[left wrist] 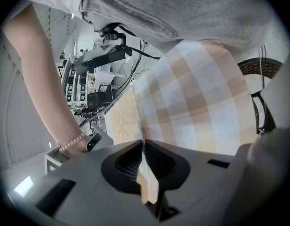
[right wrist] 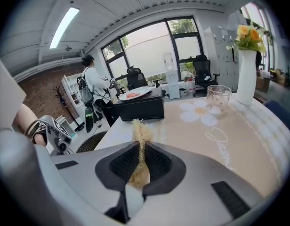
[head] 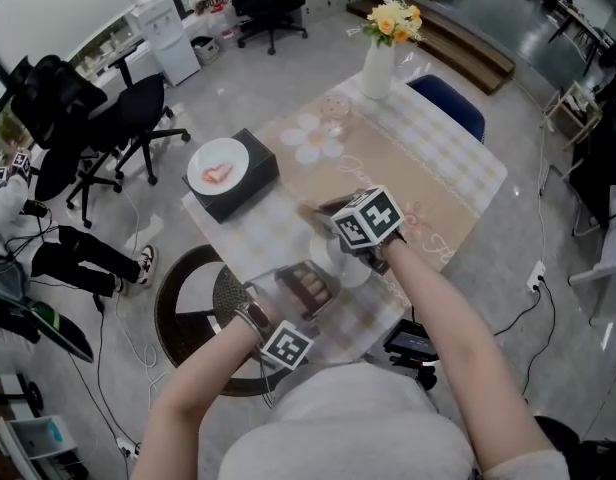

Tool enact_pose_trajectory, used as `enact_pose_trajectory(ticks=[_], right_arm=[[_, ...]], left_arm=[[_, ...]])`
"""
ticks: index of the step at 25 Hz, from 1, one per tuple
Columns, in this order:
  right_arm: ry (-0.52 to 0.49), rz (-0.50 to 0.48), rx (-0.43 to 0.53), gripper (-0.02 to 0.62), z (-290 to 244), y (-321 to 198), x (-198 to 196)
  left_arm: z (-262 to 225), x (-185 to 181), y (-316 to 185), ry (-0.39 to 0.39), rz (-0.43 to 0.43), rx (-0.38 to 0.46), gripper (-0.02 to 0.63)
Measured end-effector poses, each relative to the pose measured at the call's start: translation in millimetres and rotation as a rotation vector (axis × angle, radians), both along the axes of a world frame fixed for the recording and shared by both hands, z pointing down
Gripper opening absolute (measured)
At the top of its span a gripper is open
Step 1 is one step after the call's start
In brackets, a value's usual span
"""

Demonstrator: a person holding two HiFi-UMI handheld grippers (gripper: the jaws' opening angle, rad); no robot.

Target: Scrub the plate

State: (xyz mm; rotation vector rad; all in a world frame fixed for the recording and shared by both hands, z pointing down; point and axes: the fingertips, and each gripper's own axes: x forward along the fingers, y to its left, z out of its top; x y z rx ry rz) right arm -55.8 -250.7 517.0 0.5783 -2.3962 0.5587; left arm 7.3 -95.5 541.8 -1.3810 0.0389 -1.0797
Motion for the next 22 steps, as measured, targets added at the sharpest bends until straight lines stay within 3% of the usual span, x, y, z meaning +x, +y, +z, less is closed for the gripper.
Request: enact_pose_trajectory(ticks=[22], right_arm=[[0.04, 0.297, -0.095, 0.041, 46, -27, 72]], left_arm=[[-4, 2, -1, 0.038, -0.034, -0.033, 0.018]])
